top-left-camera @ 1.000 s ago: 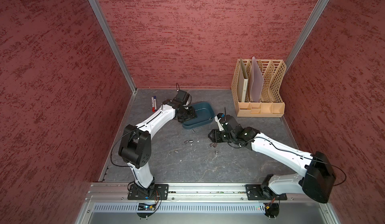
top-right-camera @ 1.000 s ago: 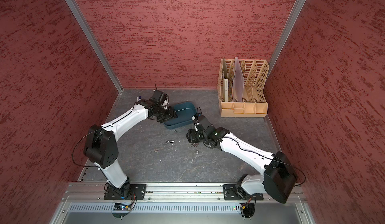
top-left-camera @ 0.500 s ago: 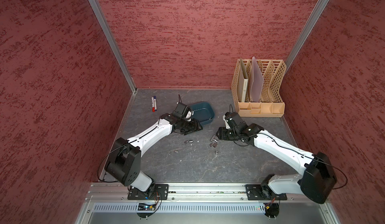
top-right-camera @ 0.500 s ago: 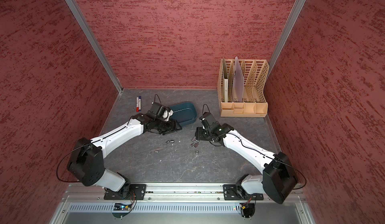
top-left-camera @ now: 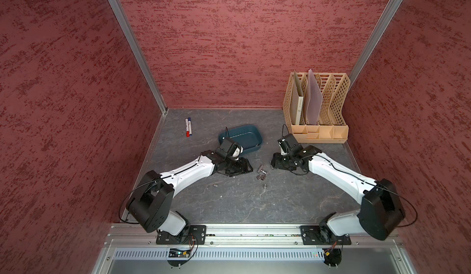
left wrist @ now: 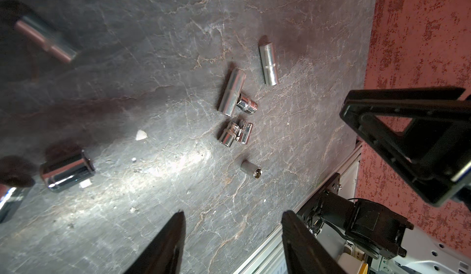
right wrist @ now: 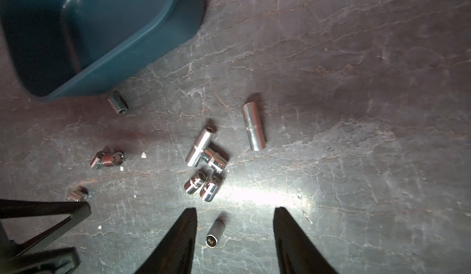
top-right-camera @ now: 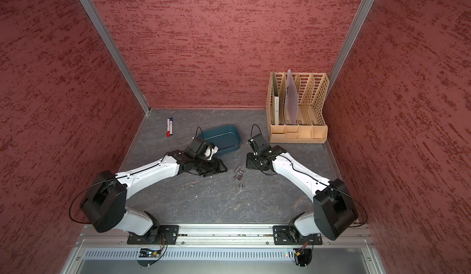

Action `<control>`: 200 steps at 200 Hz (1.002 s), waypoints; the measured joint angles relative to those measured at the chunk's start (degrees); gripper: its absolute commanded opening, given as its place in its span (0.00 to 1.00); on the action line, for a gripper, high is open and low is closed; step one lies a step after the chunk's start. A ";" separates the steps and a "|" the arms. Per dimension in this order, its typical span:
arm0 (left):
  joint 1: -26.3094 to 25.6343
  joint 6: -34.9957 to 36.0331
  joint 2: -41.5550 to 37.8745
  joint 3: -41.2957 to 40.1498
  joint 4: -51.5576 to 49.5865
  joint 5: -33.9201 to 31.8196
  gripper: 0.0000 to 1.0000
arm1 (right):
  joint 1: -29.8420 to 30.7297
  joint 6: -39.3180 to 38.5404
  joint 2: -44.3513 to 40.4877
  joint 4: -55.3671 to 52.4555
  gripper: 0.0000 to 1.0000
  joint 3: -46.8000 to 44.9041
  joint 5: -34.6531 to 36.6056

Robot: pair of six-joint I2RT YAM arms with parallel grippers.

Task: Put the socket on the desktop into the storage box
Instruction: Pick up the socket head at the center of the board.

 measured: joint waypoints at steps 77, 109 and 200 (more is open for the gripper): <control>-1.11 -1.84 -3.48 -5.40 3.48 -0.07 0.63 | -0.76 -1.29 10.82 -2.49 0.49 7.30 0.52; -1.14 -2.43 -4.79 -6.73 4.48 -0.17 0.63 | -1.27 -1.79 14.36 -3.52 0.45 9.68 0.57; -1.14 -3.45 -5.86 -7.67 5.05 -0.63 0.63 | -2.32 -3.72 23.02 -6.51 0.42 14.38 0.96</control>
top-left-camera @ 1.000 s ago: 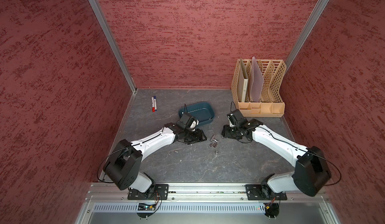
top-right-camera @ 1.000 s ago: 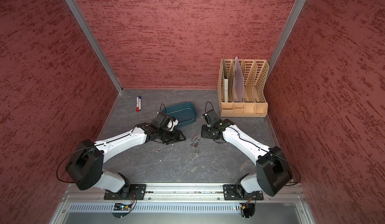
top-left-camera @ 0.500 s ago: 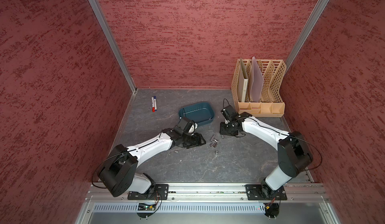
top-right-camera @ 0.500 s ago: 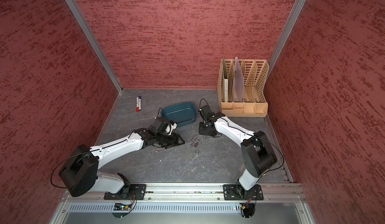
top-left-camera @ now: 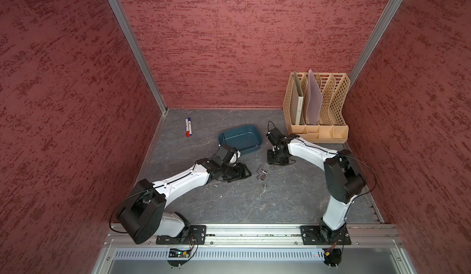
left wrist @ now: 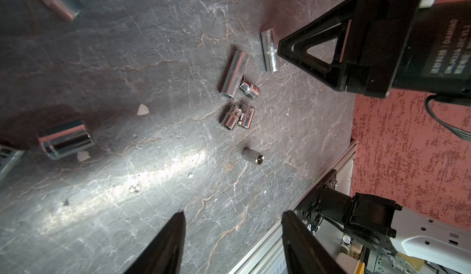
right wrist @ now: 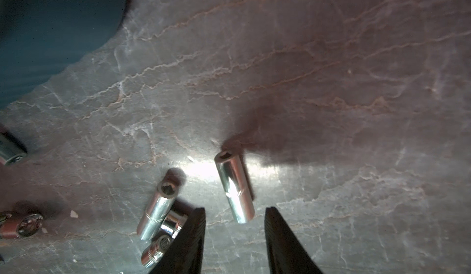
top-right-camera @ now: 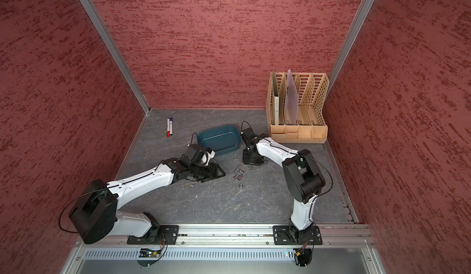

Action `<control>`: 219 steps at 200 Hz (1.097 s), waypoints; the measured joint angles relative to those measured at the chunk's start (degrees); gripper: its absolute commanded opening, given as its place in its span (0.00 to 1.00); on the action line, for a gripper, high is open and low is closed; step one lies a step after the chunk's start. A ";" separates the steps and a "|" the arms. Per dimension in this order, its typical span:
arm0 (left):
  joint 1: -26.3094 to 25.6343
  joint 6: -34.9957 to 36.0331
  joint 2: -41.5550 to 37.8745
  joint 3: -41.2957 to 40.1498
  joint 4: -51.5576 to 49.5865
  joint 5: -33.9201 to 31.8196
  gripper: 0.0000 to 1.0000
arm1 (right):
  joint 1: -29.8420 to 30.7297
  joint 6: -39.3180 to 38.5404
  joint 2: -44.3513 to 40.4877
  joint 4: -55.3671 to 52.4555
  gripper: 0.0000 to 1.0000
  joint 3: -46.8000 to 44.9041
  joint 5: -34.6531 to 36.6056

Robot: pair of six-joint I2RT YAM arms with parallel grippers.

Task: Put the socket on the desktop into the storage box
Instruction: Pick up the socket head at the center of the board.

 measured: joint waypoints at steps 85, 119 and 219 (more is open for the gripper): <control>0.00 -0.04 -0.02 -0.24 0.00 -0.15 0.63 | -0.63 -1.03 3.34 -0.37 0.37 0.92 -0.04; 0.00 -0.04 -0.02 -0.24 0.00 -0.46 0.62 | -0.63 -1.07 4.28 -0.33 0.34 1.44 -0.07; 0.02 -0.24 -0.02 -0.48 0.02 -0.68 0.62 | -0.63 -1.25 4.94 -0.22 0.26 1.44 -0.55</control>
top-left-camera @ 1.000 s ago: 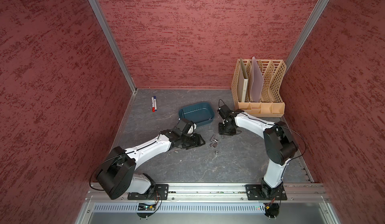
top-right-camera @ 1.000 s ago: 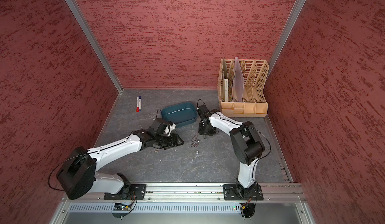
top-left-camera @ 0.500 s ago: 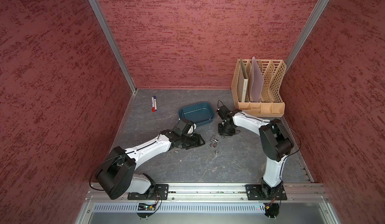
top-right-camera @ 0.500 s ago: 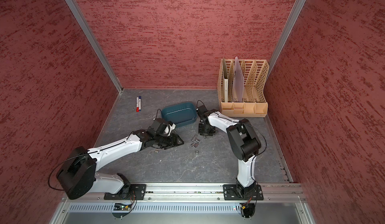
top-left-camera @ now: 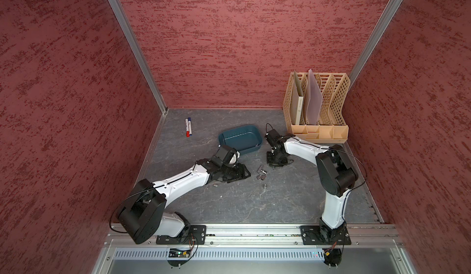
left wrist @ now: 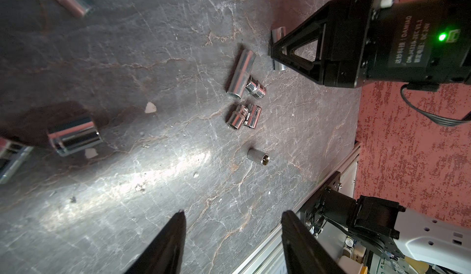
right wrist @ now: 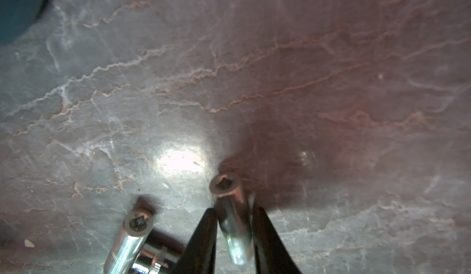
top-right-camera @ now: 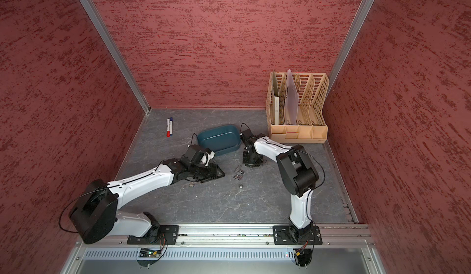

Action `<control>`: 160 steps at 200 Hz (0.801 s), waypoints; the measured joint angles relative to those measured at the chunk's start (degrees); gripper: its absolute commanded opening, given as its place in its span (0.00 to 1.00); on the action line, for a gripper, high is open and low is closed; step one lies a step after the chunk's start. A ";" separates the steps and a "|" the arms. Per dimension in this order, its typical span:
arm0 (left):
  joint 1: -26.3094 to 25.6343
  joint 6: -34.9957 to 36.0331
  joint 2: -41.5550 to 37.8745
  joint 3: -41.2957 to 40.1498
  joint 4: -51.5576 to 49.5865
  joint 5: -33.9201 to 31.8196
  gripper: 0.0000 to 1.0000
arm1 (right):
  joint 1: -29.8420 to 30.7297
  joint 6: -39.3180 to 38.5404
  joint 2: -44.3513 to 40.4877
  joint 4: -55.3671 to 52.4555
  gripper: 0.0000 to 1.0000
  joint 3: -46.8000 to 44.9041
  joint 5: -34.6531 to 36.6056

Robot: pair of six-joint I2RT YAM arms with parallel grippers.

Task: Put the socket on the desktop into the storage box
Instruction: Pick up the socket head at the center of the board.

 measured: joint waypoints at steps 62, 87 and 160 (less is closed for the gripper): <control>-0.02 -0.26 0.00 -0.44 0.20 -0.07 0.62 | 0.00 -0.17 0.00 0.17 0.19 0.00 -0.39; 0.00 -0.46 0.00 -0.44 0.31 -0.22 0.63 | 0.00 -0.17 -0.02 0.20 0.19 -0.02 -0.42; 1.60 -1.77 -1.86 -0.68 0.17 -2.47 0.65 | 0.00 -0.22 -3.21 -0.02 0.18 -0.42 -0.46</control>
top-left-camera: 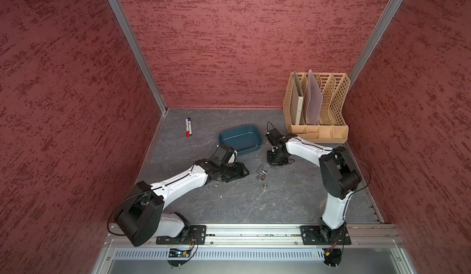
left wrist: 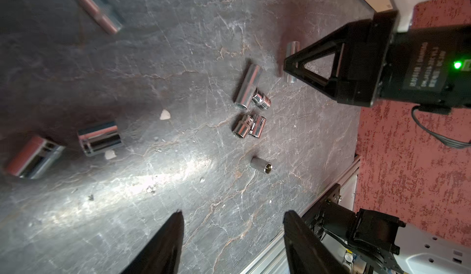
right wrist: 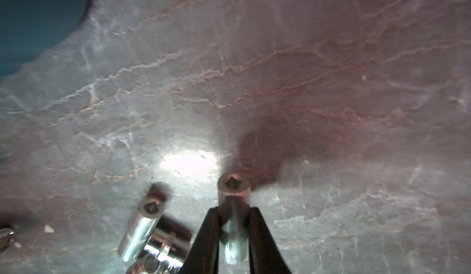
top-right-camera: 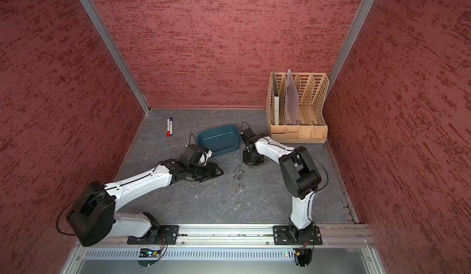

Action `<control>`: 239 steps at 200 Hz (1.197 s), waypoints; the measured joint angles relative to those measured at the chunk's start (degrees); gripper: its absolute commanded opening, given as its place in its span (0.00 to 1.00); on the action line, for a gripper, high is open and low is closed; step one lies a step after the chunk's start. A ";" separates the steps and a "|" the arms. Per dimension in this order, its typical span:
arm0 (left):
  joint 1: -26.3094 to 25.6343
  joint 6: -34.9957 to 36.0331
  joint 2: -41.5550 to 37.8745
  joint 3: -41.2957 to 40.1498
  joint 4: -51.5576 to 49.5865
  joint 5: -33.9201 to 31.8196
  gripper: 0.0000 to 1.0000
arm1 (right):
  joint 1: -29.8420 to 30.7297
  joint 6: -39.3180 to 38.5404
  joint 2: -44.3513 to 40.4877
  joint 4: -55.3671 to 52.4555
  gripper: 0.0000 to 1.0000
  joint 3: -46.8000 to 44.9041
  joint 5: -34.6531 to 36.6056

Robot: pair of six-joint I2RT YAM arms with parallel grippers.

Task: Put the socket on the desktop into the storage box
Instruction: Pick up the socket head at the center of the board, then place the socket head in the storage box.

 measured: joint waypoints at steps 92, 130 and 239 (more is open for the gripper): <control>9.03 -0.37 -7.50 -2.64 -2.82 -0.96 0.67 | 0.48 -1.51 -0.55 -6.34 0.18 15.23 -0.20; 12.92 -0.17 -10.84 -3.65 -5.01 -0.96 0.67 | 0.66 -2.38 4.33 -8.98 0.18 25.29 -0.57; 18.32 0.37 -16.24 -5.49 -8.20 -0.74 0.68 | 1.79 -2.73 23.08 -16.87 0.18 50.84 -4.31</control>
